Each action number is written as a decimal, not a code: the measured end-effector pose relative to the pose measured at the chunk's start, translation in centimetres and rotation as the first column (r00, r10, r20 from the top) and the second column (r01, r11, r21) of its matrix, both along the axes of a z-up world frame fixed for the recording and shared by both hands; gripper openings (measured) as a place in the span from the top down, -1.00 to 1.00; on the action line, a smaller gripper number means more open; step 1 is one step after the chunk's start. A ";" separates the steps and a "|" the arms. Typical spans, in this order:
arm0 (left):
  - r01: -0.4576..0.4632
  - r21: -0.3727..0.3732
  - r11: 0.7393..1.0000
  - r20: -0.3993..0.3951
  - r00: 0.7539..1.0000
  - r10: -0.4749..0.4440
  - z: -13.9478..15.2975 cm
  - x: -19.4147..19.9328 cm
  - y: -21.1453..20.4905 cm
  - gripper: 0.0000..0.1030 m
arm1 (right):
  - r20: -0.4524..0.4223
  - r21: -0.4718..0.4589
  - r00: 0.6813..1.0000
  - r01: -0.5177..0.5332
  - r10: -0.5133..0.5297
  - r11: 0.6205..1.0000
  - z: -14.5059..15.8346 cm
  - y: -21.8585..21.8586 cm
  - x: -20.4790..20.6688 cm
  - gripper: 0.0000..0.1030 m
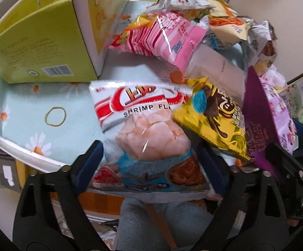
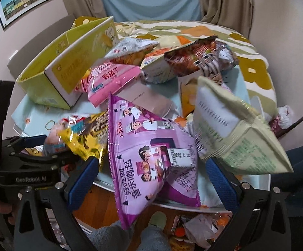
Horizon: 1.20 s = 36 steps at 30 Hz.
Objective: Organize snacks
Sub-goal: 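Grasp the white-red shrimp flakes bag with left tool while right grasps purple bag, then carry both bags over the box and open both tools to drop them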
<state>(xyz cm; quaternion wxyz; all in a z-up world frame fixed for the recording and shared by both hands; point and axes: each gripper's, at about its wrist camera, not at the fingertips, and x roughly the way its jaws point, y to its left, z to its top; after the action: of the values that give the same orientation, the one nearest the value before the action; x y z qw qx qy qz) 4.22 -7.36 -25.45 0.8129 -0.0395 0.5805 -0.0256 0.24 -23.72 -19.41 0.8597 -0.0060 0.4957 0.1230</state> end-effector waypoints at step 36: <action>0.026 0.083 0.996 0.135 0.990 -0.037 5.3 -1.2 -1.1 -0.38 | -0.063 0.136 0.998 0.016 -0.007 0.991 1.0 -1.5 1.2 -0.19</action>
<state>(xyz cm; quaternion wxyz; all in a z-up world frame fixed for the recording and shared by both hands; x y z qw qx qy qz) 2.99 -8.50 -20.14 0.8511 0.0048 0.5248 -0.0175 1.48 -25.18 -18.45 0.8431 0.0594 0.5126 0.1516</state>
